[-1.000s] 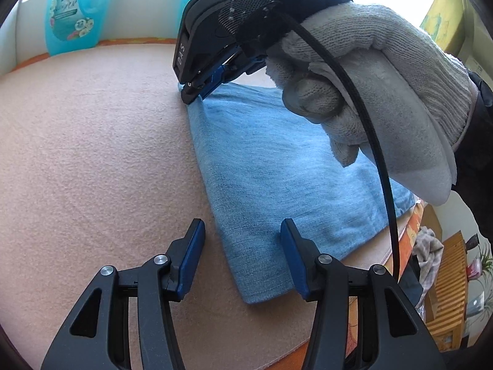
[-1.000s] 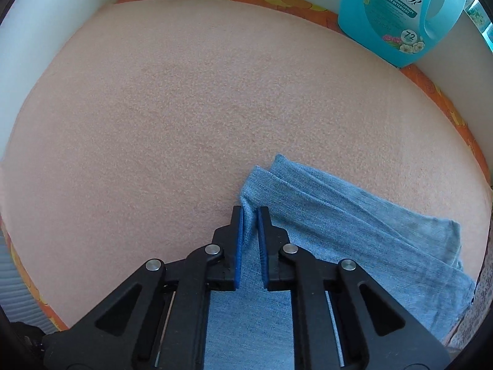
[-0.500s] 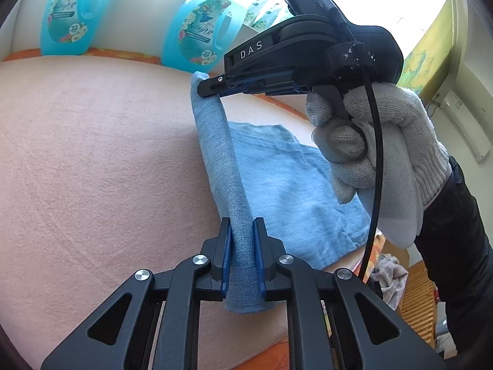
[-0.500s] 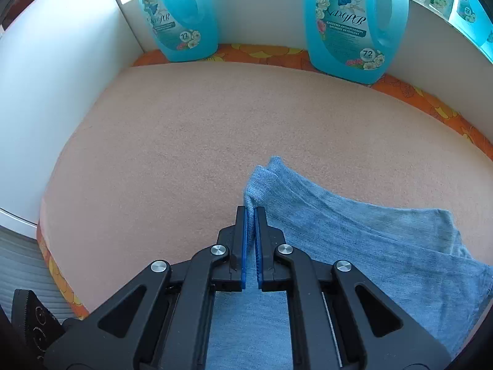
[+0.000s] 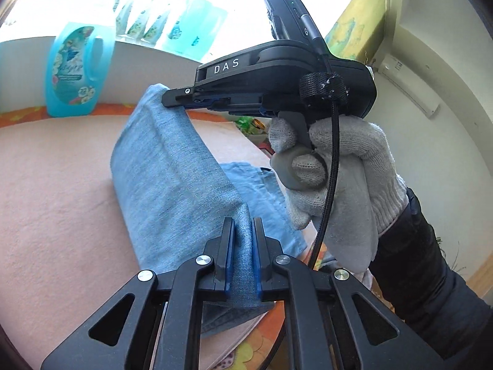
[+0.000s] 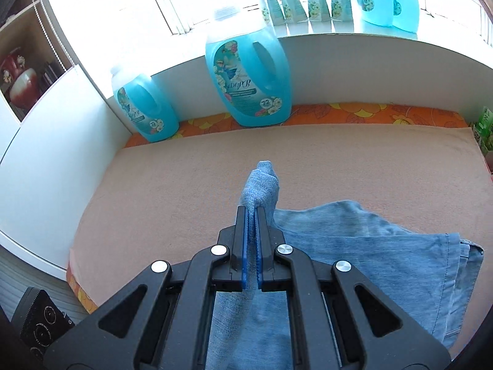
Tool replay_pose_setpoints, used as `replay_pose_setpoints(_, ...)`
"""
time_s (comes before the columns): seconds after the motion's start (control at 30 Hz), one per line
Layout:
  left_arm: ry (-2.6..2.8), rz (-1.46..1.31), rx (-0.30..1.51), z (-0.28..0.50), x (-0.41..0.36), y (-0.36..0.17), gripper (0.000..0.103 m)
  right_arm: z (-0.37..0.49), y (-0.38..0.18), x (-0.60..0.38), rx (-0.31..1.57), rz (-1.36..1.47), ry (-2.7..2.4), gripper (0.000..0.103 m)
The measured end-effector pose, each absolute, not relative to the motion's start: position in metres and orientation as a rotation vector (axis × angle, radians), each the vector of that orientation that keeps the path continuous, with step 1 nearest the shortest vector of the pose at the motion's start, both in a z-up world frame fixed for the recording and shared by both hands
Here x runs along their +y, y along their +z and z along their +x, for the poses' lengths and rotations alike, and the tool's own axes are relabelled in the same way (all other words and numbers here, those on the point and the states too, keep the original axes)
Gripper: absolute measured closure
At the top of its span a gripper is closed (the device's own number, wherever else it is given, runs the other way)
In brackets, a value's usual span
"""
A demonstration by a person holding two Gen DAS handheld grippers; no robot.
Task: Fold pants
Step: 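Grasp and lift the folded jeans end with both tools, then fold the held end over onto the jeans and open both tools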
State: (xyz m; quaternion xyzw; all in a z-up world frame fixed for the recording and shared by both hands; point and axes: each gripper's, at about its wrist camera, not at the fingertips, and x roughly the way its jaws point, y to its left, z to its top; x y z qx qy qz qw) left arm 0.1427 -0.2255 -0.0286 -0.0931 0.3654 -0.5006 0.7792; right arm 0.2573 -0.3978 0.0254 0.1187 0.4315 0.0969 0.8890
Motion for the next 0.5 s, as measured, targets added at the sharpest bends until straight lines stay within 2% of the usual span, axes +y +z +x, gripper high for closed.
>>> replay_pose_setpoints(0.27,-1.272,-0.113,0.828,0.147,-0.328,-0.023,0.096,0.213,0.029,-0.52,0.837,0.356,0.041,0.099)
replay_pose_setpoints(0.5,-1.378,-0.069,0.902,0.154,-0.408,-0.042,0.096,0.184,0.018,-0.6,0.828,0.408,-0.074,0.099)
